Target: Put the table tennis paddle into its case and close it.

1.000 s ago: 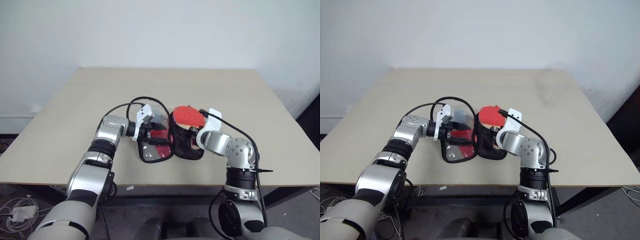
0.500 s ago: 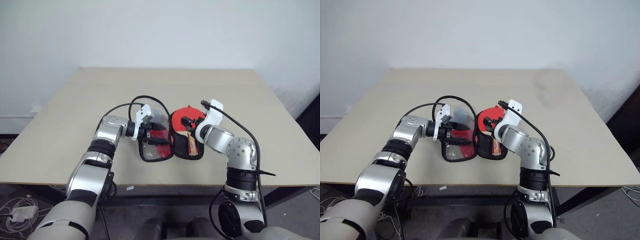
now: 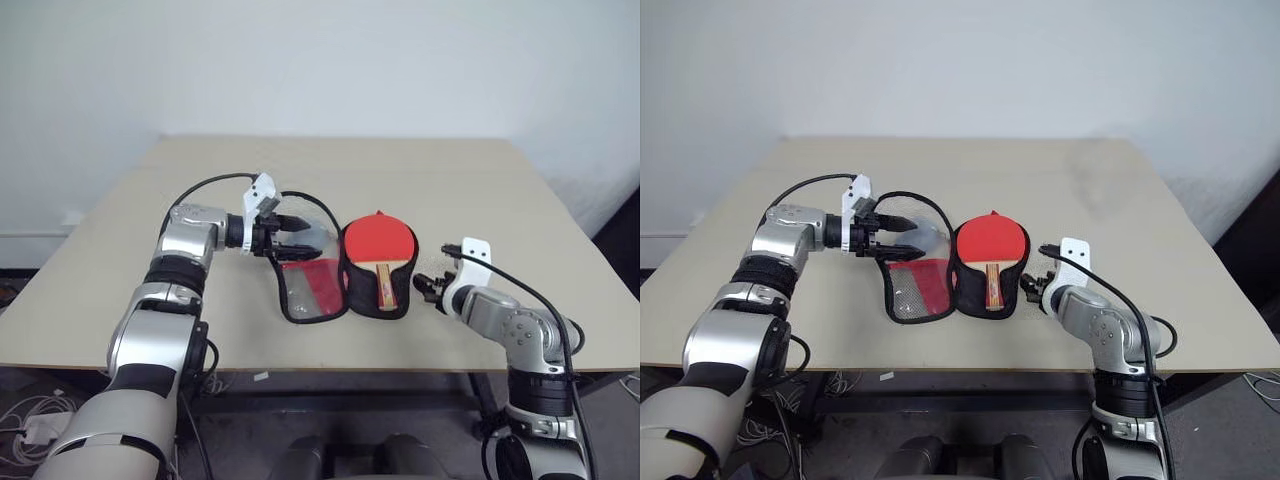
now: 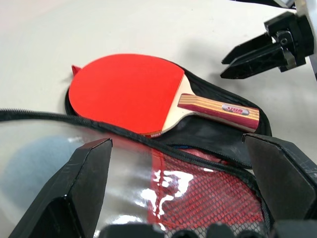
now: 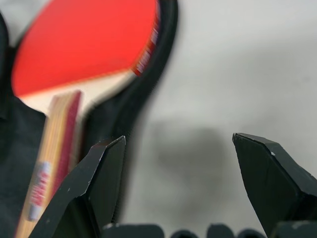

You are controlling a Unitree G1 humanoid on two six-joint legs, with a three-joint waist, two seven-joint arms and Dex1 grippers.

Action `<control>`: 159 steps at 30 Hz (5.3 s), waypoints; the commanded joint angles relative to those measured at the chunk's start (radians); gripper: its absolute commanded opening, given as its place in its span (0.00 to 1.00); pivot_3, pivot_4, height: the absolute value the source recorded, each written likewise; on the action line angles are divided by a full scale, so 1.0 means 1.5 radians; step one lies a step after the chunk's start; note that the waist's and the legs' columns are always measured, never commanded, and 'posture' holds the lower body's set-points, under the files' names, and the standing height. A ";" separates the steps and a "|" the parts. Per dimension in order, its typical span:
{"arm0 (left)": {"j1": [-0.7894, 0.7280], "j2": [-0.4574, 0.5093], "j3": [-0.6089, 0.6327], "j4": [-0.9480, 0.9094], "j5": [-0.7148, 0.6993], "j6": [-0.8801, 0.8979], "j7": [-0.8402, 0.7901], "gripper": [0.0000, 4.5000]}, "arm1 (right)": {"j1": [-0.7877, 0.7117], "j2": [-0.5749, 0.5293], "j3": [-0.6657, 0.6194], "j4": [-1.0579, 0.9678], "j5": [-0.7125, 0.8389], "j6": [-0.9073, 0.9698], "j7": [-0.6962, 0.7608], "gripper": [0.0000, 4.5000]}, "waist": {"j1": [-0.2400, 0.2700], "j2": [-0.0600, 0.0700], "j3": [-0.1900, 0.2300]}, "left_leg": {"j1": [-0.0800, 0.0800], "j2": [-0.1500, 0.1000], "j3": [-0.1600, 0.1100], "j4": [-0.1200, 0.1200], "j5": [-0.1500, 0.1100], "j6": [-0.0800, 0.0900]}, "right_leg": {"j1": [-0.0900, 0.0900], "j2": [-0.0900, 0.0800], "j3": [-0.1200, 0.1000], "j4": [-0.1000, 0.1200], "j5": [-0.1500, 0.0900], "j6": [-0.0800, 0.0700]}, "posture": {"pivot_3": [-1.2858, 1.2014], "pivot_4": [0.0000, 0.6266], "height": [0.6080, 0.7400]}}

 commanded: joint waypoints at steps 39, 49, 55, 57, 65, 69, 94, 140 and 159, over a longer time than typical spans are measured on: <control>0.038 -0.002 -0.002 -0.068 0.000 0.024 0.001 1.00 | -0.018 0.085 0.024 0.032 -0.095 -0.017 0.078 0.54 | 0.000 0.000 0.000 | 0.000 -0.003 -0.002 0.000 0.000 -0.001 | -0.001 -0.002 -0.001 0.000 0.000 0.000 | 0.52 0.00 1.00; 0.035 -0.003 0.002 -0.067 -0.004 0.030 0.000 1.00 | -0.013 0.085 0.023 0.021 -0.100 -0.010 0.092 0.00 | 0.000 0.000 0.000 | 0.000 -0.003 -0.002 0.000 0.000 0.000 | -0.001 -0.002 -0.001 0.000 0.000 0.000 | 0.52 0.00 1.00; 0.039 0.001 0.000 -0.065 -0.001 0.029 -0.002 1.00 | -0.006 0.068 0.013 0.003 -0.091 0.006 0.110 0.00 | 0.000 0.000 0.000 | 0.000 -0.003 -0.002 0.000 0.000 0.000 | -0.001 -0.002 -0.001 0.000 0.000 0.000 | 0.52 0.00 1.00; 0.040 0.003 -0.001 -0.064 0.000 0.028 -0.002 1.00 | 0.000 0.056 0.009 -0.005 -0.091 0.012 0.116 0.00 | 0.000 0.000 0.000 | 0.000 -0.003 -0.002 0.000 0.000 0.000 | -0.001 -0.002 -0.001 0.000 0.000 0.000 | 0.52 0.00 1.00; 0.046 0.007 -0.002 -0.064 0.001 0.029 -0.003 1.00 | 0.021 0.012 -0.031 -0.038 -0.089 0.035 0.134 0.00 | 0.005 0.000 0.000 | 0.000 -0.004 -0.002 0.000 0.000 -0.001 | 0.000 -0.003 -0.002 0.000 0.000 0.000 | 0.52 0.00 1.00; 0.046 0.009 -0.001 -0.062 0.001 0.029 -0.003 1.00 | 0.039 -0.011 -0.061 -0.064 -0.084 0.054 0.144 0.00 | 0.008 0.000 0.000 | 0.000 -0.004 -0.002 0.000 0.000 0.000 | 0.000 -0.003 -0.002 0.000 0.000 0.000 | 0.52 0.00 1.00; 0.040 0.013 -0.009 -0.050 0.007 0.027 -0.031 1.00 | 0.129 -0.064 -0.149 -0.185 -0.053 0.102 0.198 0.76 | 0.019 0.000 0.000 | 0.000 -0.004 -0.002 0.000 0.001 0.002 | 0.000 -0.003 -0.002 -0.001 0.000 0.001 | 0.52 0.00 1.00; -0.021 -0.210 -0.058 0.015 0.063 -0.028 -0.079 0.34 | -0.026 -0.110 -0.239 -0.158 0.113 -0.204 0.252 0.93 | 0.026 0.000 0.000 | -0.003 -0.004 -0.001 0.002 0.001 0.004 | 0.000 -0.004 -0.002 -0.001 0.001 0.002 | 0.52 0.00 1.00; 0.018 -0.246 -0.019 -0.121 -0.011 0.213 0.002 0.48 | 0.018 -0.072 -0.236 -0.127 0.140 -0.274 0.126 0.93 | 0.020 0.000 0.000 | -0.002 -0.003 0.000 0.002 0.002 0.004 | 0.000 -0.003 -0.001 0.000 0.001 0.003 | 0.52 0.00 1.00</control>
